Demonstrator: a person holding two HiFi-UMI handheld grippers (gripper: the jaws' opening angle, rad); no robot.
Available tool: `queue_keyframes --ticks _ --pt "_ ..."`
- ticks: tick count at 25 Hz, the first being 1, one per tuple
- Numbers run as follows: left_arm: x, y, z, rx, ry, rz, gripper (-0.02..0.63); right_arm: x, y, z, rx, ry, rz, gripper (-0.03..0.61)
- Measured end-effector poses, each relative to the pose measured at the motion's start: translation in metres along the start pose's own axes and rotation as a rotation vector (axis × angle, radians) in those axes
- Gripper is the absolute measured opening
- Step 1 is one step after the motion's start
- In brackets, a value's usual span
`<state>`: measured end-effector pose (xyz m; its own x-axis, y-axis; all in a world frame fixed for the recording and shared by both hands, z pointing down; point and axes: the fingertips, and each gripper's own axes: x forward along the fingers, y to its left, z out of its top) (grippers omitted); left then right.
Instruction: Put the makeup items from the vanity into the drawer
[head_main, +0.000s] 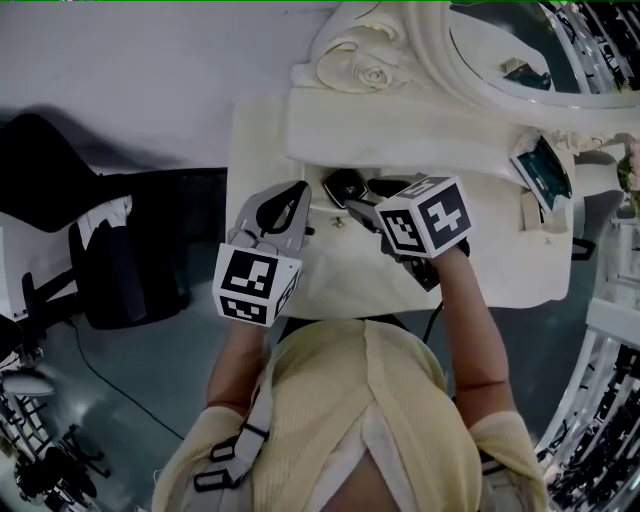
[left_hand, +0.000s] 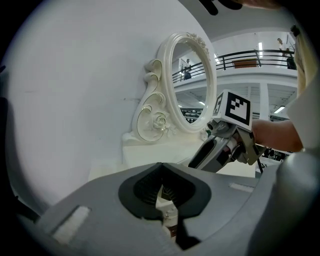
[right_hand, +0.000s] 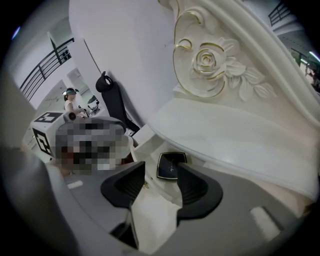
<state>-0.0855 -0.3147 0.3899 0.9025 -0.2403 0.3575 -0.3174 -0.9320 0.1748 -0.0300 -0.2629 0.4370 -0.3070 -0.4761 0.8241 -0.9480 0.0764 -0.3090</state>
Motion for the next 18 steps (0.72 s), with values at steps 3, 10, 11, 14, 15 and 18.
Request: queue_keyframes --ticks 3,10,11,14,15,18 --pt "0.0 -0.003 0.002 -0.013 -0.002 0.019 -0.008 -0.009 -0.002 -0.001 -0.018 -0.037 0.015 0.182" --pt "-0.006 -0.015 0.002 -0.015 0.02 0.046 -0.008 -0.026 -0.004 -0.002 -0.022 -0.136 0.053 0.142" --pt "-0.007 -0.017 0.003 -0.027 0.014 0.045 -0.008 -0.028 -0.005 -0.002 -0.022 -0.15 0.057 0.135" --pt "-0.009 -0.022 0.006 -0.078 -0.007 0.035 -0.008 -0.033 -0.01 -0.004 -0.016 -0.186 0.063 0.115" --pt "-0.01 -0.024 0.006 -0.09 -0.009 0.035 -0.008 -0.034 -0.011 -0.006 -0.013 -0.195 0.067 0.107" --pt "-0.011 -0.028 0.005 -0.091 -0.006 0.048 -0.008 -0.038 -0.013 -0.009 -0.01 -0.222 0.085 0.1"
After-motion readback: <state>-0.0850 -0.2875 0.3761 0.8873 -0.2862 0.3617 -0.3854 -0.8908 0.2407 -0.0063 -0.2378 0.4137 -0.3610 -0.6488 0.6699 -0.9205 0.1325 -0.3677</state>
